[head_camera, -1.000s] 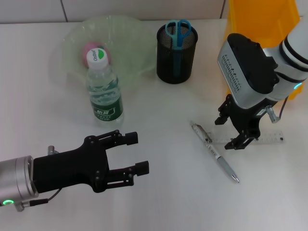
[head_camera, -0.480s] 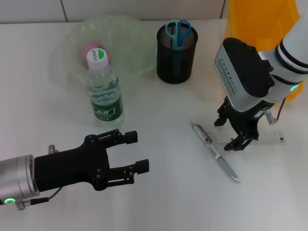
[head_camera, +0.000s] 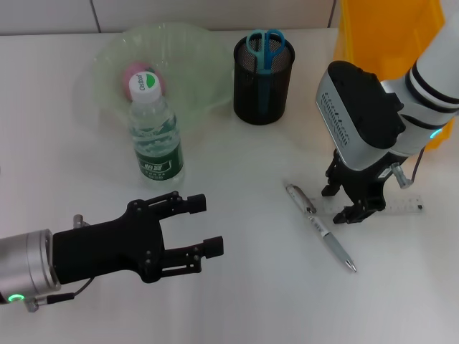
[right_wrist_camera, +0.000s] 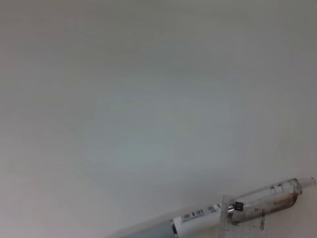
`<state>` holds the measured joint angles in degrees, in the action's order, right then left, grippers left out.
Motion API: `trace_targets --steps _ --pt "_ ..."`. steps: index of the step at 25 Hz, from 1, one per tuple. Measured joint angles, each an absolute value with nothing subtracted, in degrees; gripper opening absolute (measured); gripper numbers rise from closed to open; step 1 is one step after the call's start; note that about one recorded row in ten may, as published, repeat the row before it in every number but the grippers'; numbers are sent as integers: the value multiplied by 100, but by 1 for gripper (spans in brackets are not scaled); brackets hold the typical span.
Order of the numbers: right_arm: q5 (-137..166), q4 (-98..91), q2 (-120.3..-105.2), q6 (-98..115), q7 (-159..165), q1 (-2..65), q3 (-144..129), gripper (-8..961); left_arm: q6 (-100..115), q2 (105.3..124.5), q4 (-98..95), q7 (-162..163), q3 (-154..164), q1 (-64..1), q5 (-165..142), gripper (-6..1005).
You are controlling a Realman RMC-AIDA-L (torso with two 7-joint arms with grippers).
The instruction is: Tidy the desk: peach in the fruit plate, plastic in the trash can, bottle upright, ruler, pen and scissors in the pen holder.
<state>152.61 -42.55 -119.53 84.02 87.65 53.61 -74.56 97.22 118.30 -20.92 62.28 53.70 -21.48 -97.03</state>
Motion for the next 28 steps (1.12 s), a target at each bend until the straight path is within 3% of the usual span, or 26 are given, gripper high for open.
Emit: trace_targets --steps 5,10,20,28 --pt "15262 -4273 -11953 8402 8777 5350 -7495 464 9714 11830 -2092 6212 5370 -2155 -9703 802" --pt "15236 -4436 -11949 8480 8804 5304 -7420 378 9711 11827 -2092 6212 5370 -2151 -9703 802" --pt "13523 -5598 -11760 9520 8726 4958 -5118 390 9757 11812 -2126 6229 5370 -2112 -9703 802" --pt "9966 -4369 -11948 7380 8243 4447 -5456 400 9871 11772 -2145 6196 5145 -2111 -9698 802"
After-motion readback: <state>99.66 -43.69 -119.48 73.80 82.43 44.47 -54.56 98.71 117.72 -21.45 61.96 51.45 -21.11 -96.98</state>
